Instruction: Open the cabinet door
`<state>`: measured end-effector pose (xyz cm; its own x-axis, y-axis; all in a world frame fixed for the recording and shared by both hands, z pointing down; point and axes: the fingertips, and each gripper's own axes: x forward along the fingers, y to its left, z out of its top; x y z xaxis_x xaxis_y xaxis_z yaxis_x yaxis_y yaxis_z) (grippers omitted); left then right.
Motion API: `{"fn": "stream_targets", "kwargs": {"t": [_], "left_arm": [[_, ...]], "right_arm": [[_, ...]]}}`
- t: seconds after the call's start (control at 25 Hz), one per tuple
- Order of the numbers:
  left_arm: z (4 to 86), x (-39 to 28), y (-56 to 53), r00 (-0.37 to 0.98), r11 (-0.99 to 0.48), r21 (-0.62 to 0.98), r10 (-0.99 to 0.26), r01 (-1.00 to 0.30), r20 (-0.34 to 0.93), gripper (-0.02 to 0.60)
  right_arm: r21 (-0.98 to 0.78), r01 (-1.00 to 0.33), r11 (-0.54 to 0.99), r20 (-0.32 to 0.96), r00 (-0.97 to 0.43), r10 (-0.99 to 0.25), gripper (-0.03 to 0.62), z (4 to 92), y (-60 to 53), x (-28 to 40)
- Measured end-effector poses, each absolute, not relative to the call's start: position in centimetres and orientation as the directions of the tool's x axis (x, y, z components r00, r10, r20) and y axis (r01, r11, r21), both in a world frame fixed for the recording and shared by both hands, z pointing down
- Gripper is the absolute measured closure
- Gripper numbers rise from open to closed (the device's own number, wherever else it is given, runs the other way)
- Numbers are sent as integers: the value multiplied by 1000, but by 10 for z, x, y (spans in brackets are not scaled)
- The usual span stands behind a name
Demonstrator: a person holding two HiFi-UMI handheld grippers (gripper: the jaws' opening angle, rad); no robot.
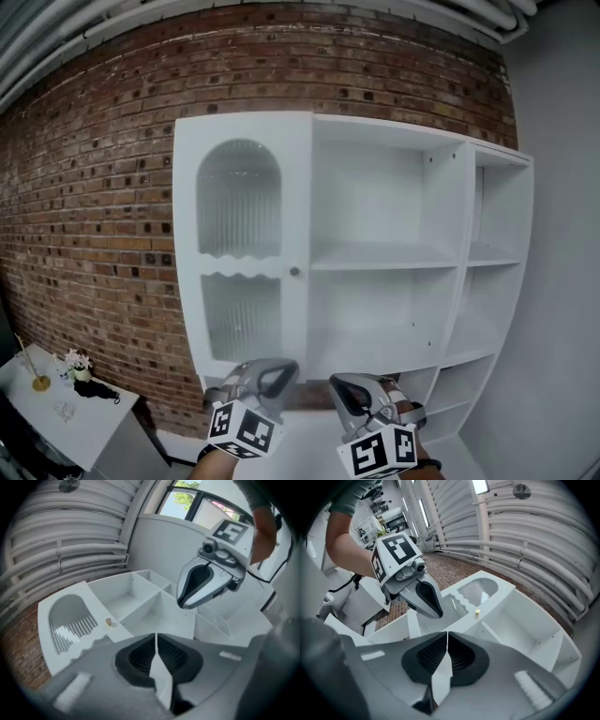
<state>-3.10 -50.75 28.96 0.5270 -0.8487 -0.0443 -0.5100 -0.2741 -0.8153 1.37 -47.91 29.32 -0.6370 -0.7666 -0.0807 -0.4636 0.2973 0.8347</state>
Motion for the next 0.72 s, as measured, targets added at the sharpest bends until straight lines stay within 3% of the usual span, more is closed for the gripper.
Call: {"fn": "stream_targets", "kwargs": {"t": [0.4,0.72], "left_arm": [[215,-21,-572,380,-84,-812,-908,-578,-177,532],[171,-36,-613,302,27,-798,-918,-602,-258,455]], "right_arm": [[835,-440,329,-75,-684,-726,582,303,-515,50],[822,-476,312,-97,-658,-747,581,297,-529,58]]}}
